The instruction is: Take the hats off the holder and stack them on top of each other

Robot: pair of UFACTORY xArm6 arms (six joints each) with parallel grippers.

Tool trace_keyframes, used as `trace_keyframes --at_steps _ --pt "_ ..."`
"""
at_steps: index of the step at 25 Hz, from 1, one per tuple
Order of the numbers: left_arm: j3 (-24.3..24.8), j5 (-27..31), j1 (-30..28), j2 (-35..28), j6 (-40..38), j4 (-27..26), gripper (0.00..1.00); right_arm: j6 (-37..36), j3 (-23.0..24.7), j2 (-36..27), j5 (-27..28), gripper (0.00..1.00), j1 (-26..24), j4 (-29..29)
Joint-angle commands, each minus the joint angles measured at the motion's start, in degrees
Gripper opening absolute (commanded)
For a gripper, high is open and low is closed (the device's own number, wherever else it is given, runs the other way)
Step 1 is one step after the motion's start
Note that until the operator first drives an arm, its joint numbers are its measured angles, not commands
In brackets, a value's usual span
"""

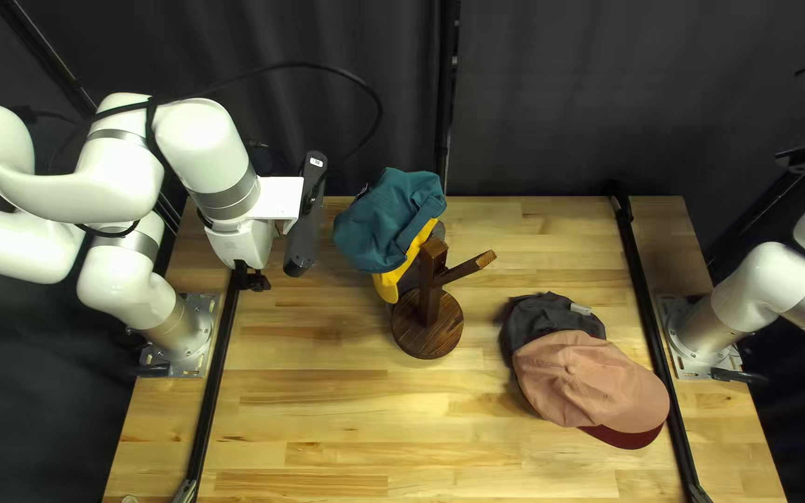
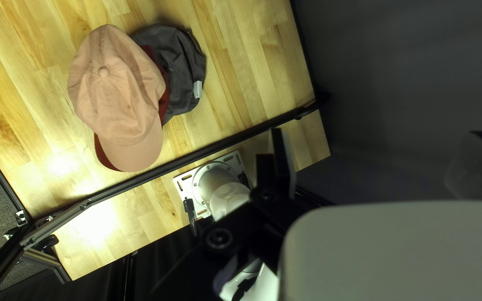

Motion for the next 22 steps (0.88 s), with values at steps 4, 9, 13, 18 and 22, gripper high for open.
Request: trace_keyframes --at_steps 4,9,13,18,22 --pt "0.00 0.00 0.00 0.00 0.00 0.00 1.00 0.00 0.00 0.00 0.00 1.00 0.00 0.00" --pt "0.00 0.00 0.00 0.00 0.00 0.00 1.00 0.00 0.00 0.00 0.00 1.00 0.00 0.00" --pt "0.00 0.00 0.00 0.00 0.00 0.00 1.00 0.00 0.00 0.00 0.00 1.00 0.00 0.00" --pt "-5.97 2.90 2.41 2.78 -0.68 3.23 1.00 0.00 0.00 0.00 0.00 1.00 0.00 0.00" --pt "-11.57 3.72 2.58 6.73 -6.19 8.40 1.00 0.00 0.00 0.00 0.00 1.00 0.00 0.00"
